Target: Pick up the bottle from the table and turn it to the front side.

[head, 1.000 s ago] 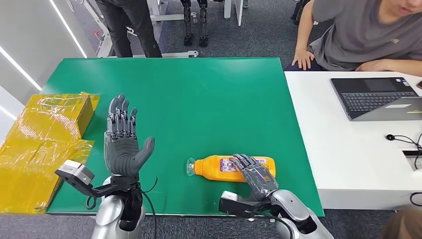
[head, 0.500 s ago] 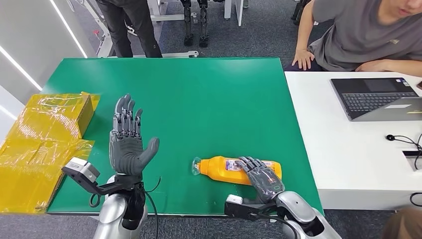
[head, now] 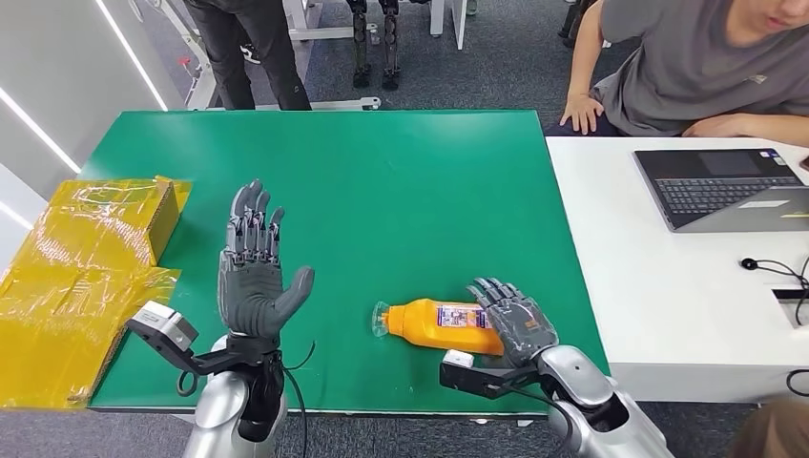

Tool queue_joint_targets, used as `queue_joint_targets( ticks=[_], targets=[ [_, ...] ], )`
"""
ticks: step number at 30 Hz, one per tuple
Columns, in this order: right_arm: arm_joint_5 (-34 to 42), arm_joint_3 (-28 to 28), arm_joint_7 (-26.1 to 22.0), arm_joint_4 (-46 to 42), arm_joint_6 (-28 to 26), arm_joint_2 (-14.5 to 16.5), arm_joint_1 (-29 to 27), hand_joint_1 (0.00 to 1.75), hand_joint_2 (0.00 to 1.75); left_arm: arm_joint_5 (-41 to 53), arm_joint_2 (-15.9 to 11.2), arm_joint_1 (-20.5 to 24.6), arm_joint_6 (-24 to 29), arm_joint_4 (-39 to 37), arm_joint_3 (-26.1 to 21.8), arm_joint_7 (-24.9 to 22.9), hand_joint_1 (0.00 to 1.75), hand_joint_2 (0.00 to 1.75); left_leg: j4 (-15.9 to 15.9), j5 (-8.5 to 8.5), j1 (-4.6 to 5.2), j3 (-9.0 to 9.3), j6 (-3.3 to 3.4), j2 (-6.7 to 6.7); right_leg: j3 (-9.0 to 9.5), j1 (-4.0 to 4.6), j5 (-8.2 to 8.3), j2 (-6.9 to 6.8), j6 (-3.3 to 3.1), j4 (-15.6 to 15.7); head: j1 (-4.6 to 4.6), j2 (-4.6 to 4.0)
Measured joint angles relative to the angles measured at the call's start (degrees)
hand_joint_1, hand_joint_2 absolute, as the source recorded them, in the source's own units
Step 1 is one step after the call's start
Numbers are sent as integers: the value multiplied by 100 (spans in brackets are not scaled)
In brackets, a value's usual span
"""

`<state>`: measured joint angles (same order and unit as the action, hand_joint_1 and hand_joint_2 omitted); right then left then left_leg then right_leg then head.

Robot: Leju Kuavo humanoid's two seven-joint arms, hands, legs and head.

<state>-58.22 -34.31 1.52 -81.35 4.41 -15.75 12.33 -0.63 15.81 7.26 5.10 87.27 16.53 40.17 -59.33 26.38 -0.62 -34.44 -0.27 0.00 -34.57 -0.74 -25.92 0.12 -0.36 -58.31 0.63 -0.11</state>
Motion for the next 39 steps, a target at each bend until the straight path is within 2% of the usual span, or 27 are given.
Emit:
queue_joint_targets(
  ticks=[10, 23, 28, 34, 38, 39],
  targets=[
    [149, 45, -95, 448, 207, -33, 432, 0, 175, -74, -3, 3, 33, -22, 84, 0, 0, 175, 0, 0, 0, -1, 1, -1, 1, 0, 0, -2, 0, 0, -1, 0],
    [227, -16, -10, 945, 297, -33, 591, 0, 175, -221, -15, -64, 296, 250, 89, 0, 0, 175, 1, 0, 0, 0, 0, 0, 2, 0, 0, -1, 0, 0, 0, 0],
    [517, -39, -366, 1296, 476, -33, 850, 0, 175, -230, -23, -101, 259, 263, 89, 0, 0, 175, 0, -1, -1, 14, 1, 3, 15, 1, 1, 2, 1, 0, 0, 0],
    [797, -95, -789, 1929, 138, 30, 1190, 0, 175, -121, -31, -116, 276, 317, 89, 0, 0, 175, 0, -4, 0, 26, 5, 2, 29, 0, 5, 1, 6, 0, 0, 0],
    [834, -134, -862, 2163, 55, 66, 1309, 174, 175, -93, -32, -120, 292, 350, 89, 0, 0, 175, 0, -6, 0, 28, 6, 2, 31, 0, 6, 0, 6, 0, 1, 0],
    [835, -141, -882, 2197, 25, 69, 1323, 175, 175, -92, -32, -122, 293, 357, 89, 0, 0, 175, 0, -6, -1, 28, 6, 2, 31, 0, 6, 0, 6, 0, 1, 0]
  ],
)
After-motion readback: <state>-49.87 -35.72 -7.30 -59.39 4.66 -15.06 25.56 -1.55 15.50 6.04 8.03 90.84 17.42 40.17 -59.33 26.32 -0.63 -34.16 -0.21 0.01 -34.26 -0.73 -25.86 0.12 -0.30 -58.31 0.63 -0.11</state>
